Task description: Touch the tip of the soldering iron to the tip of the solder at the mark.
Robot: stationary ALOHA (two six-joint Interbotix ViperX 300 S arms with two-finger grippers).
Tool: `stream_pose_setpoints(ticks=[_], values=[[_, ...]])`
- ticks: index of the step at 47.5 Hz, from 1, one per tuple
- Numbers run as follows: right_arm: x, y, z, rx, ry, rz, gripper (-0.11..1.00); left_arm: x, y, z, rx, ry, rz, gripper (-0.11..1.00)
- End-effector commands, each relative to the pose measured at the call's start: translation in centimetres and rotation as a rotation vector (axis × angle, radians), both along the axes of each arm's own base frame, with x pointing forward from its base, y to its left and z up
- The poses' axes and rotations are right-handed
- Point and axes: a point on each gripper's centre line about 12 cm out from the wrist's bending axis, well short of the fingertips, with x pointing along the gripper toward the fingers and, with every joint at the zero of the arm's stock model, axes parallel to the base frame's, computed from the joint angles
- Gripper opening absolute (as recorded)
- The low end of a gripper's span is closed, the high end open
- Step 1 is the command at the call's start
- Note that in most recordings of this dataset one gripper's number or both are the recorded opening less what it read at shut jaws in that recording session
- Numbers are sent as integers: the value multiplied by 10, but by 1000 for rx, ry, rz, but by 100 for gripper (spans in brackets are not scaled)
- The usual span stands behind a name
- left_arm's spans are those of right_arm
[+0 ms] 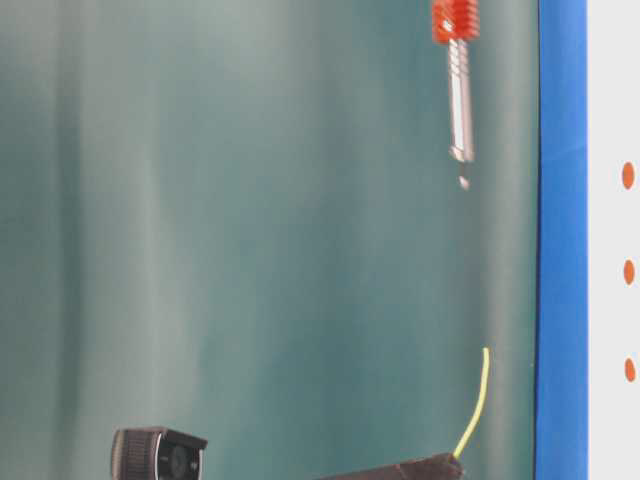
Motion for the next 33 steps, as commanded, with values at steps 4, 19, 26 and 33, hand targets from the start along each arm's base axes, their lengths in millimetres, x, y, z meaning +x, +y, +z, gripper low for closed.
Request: stream_pose_setpoints(ticks=[4, 19, 26, 33], values=[[-6, -4, 5, -16, 13, -12, 7, 12, 1, 10, -10, -32, 13, 3], [-8, -9, 3, -40, 37, -17, 7, 61, 1, 9, -11, -35, -2, 3], [-9, -9, 1, -46, 50, -14, 7, 94, 3, -5, -14, -3, -3, 3], [-10, -10, 0, -49, 58, -15, 7, 117, 4, -27, -19, 40, -5, 3]])
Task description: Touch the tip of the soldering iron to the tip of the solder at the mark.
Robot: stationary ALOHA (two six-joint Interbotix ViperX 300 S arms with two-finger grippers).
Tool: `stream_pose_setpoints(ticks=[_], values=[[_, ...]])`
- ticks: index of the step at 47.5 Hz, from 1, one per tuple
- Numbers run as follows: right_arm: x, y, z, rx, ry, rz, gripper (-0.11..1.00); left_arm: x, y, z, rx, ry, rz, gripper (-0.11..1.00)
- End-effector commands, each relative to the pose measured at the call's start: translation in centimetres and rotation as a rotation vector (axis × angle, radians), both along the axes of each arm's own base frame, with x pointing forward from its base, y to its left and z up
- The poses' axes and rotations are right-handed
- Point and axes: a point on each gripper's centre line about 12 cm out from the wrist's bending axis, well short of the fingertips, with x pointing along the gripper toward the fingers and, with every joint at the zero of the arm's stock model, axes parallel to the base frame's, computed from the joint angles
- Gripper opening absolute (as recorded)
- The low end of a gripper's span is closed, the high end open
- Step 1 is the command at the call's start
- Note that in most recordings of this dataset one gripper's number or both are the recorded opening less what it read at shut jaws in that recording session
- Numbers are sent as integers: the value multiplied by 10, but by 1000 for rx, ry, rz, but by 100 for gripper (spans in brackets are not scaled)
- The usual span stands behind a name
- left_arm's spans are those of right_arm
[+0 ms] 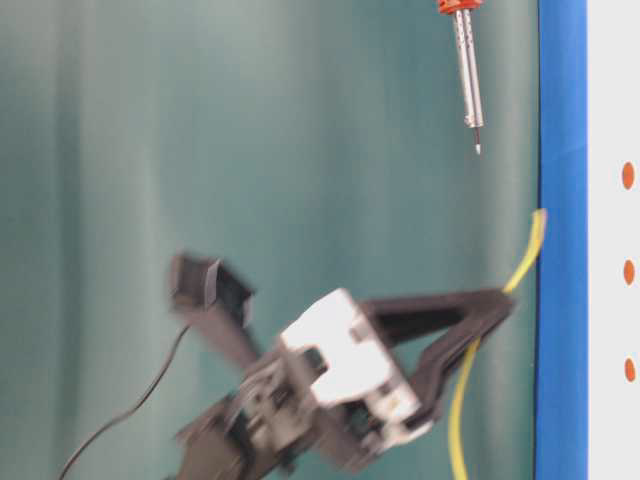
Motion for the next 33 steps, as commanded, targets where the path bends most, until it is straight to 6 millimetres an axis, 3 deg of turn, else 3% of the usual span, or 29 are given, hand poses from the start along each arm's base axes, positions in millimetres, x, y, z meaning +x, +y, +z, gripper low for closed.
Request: stream_pose_setpoints(ticks=[1, 18, 33], values=[[1, -1, 3, -6, -10, -2, 7, 17, -1, 3, 3, -20, -7, 3], [3, -2, -1, 0, 6, -5, 7, 27, -6, -25, -3, 17, -17, 3], [5, -3, -7, 9, 29, -6, 7, 25, -6, -28, -7, 21, -14, 3]])
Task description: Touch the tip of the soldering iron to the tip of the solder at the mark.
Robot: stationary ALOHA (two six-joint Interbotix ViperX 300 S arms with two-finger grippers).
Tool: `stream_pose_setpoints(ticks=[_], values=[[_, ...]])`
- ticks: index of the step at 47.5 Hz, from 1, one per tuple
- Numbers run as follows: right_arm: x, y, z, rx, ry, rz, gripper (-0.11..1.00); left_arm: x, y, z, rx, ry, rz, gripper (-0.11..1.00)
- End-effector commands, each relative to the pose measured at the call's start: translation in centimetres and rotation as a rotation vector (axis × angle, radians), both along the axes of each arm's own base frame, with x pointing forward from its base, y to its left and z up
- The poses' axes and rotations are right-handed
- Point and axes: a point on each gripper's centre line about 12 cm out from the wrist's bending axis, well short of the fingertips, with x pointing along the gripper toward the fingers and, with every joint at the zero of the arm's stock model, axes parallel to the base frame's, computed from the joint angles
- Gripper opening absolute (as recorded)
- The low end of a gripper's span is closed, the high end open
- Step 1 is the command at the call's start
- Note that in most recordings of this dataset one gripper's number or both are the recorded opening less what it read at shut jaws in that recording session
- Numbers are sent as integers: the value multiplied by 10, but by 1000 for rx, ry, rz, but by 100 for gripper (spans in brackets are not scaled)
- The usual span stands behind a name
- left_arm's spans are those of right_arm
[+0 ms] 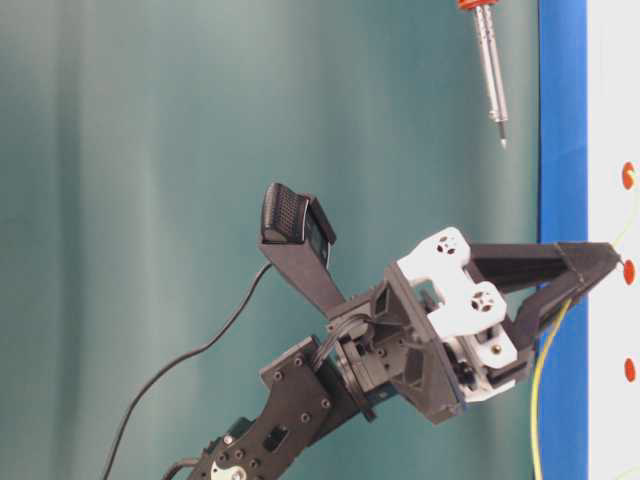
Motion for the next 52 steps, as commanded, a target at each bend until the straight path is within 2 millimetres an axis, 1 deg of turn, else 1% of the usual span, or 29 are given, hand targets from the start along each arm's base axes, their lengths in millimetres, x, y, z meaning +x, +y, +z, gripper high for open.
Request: stream_pose_setpoints(ticks=[1, 6, 16, 24, 36, 52], values=[[4, -1, 1, 0, -5, -3, 7, 3, 0, 11, 2, -34, 0, 3], [7, -2, -4, 4, 10, -2, 7, 3, 0, 11, 2, -34, 0, 3], [21, -6, -22, 18, 54, -2, 7, 3, 0, 12, 2, -37, 0, 3], [28, -8, -31, 20, 61, -1, 7, 3, 0, 12, -1, -37, 5, 3], [36, -4, -37, 24, 48, 17, 7, 3, 0, 12, -1, -37, 5, 3], [39, -3, -45, 31, 71, 20, 7, 4, 0, 12, -1, -39, 5, 3]])
